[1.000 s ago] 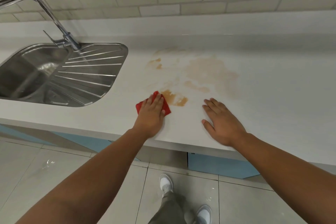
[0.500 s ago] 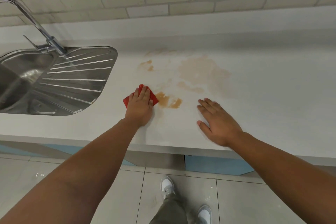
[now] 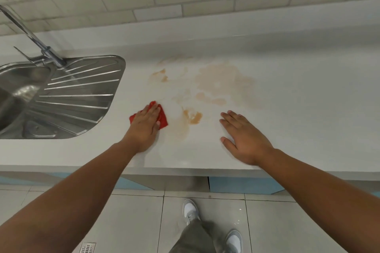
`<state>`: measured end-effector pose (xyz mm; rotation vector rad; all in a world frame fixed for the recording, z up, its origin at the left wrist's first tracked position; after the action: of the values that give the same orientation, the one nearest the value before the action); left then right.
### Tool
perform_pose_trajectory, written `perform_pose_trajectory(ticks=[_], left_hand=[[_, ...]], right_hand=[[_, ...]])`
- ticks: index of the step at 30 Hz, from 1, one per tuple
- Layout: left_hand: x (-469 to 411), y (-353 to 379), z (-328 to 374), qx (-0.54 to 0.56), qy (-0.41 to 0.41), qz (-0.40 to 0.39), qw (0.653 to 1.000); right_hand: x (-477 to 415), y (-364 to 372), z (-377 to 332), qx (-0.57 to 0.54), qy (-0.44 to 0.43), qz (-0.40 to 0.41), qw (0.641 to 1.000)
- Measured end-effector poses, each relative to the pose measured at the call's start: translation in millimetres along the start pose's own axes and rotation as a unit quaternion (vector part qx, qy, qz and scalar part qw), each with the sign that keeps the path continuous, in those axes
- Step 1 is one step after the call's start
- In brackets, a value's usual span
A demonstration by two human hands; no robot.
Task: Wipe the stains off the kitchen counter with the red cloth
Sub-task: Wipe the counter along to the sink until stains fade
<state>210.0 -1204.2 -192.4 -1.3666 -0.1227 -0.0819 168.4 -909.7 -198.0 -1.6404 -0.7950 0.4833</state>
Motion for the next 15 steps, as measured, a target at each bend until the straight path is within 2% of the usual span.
perform_pose_trajectory(ticks=[2, 5, 10, 15], left_hand=[[-26, -4, -1, 0.007, -0.068, 0.013, 0.998], [-57, -7, 24, 0.012, -0.097, 0.017, 0.995], [-75, -6, 84, 0.054, -0.045, -0.011, 0.997], [-47, 6, 147, 0.070, 0.058, -0.031, 0.995]], right_hand=[[-1, 0, -1, -0.005, -0.001, 0.004, 1.000], [0, 0, 0, -0.008, 0.000, 0.005, 1.000], [1, -4, -1, -0.013, 0.001, 0.012, 1.000], [2, -4, -2, -0.016, 0.001, 0.013, 1.000]])
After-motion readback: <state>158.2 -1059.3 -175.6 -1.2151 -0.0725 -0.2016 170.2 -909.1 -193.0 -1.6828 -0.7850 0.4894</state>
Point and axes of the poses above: each hand's wrist, its own x-axis away from the middle knuckle, its own y-axis out of the palm, z = x × y, the point moved 9 cm from there along -x, towards the middle knuckle, and after that the axes turned 4 degrees about -z, right-handed, at the moved point
